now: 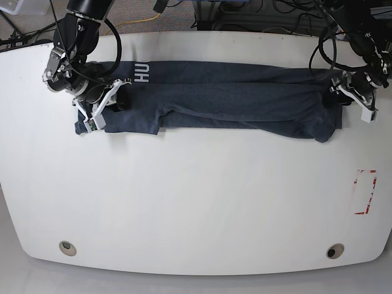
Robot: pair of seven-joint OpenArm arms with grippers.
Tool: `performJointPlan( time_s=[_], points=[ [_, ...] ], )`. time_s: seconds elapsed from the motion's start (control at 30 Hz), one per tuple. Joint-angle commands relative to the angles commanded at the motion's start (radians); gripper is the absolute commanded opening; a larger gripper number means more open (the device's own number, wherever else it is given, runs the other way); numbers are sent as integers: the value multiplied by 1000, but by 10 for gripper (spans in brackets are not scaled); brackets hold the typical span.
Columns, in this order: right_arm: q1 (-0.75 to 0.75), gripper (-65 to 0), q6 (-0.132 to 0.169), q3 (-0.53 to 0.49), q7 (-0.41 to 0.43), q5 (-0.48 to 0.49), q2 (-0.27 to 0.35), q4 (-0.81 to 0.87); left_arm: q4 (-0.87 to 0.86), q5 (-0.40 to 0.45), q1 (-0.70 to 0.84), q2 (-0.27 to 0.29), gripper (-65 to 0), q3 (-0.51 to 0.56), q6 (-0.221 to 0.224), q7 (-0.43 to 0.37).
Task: Fold the T-shirt properly
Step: 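Regrip the ends of the folded strip with both grippers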
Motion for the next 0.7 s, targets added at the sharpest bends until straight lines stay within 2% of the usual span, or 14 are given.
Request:
performJointPlan(
  time_s=[0.03, 0.07, 0.2, 0.3, 0.47, 0.57, 0.7],
  points=[
    [0, -526, 0, 0, 5, 0, 0, 0, 2, 0, -2, 3, -579, 0, 0, 0],
    [0, -526, 0, 0, 8, 0, 0, -8, 8, 0, -2, 5, -617, 0, 0, 0],
    [3, -526, 0, 0, 11, 0, 2, -66, 37, -6, -2, 6, -626, 0, 0, 0],
    [0, -526, 0, -2, 43, 0, 6, -98, 144, -6, 0, 18, -626, 6, 0, 5],
    [0, -526, 0, -2, 54, 0, 6, -133, 368, -2, 11, 51, -626, 48, 0, 77],
    [0, -526, 0, -5, 54, 0, 6, -140, 499, -2, 28, 84, -626, 97, 0, 103],
    [0, -526, 0, -6, 55, -2, 6, -140, 595, -6, 41, 144, -624, 264, 0, 138]
  ],
)
